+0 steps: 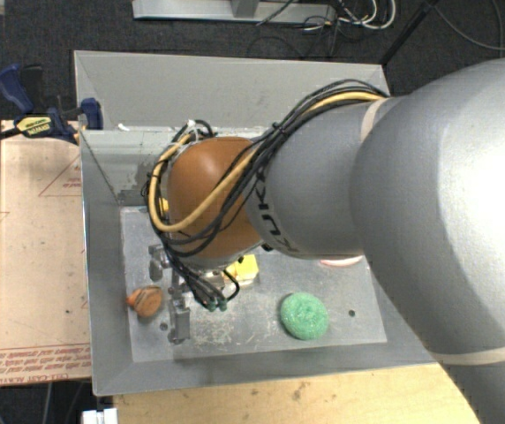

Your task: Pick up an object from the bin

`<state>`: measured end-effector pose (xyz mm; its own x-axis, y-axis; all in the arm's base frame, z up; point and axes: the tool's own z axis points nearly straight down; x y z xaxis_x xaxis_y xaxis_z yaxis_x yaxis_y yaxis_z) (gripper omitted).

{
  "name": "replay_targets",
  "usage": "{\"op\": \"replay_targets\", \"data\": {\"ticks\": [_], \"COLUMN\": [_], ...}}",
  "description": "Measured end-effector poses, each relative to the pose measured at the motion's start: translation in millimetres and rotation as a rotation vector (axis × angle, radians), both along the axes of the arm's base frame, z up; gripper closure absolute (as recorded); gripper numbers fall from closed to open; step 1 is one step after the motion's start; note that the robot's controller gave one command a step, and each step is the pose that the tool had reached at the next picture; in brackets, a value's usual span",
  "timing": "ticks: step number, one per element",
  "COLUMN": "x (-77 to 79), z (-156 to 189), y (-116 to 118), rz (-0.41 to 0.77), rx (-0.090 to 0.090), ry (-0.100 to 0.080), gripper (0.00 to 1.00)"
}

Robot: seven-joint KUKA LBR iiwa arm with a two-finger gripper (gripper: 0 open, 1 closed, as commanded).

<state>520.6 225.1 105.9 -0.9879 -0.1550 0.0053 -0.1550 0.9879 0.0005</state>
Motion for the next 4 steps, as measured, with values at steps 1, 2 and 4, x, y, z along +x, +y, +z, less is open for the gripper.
{"op": "replay_targets", "data": {"ticks": [1,2,4], "x": [4.8,6.2,15.0], "z": [1,-37,144], "y": [6,19,7], "rz": [0.194,0.007,-0.037], "rx": [0.004,0.001,0.004], "ry": [-0.014,-0.004,-0.012], "gripper": [0.00,1.00,1.00]}}
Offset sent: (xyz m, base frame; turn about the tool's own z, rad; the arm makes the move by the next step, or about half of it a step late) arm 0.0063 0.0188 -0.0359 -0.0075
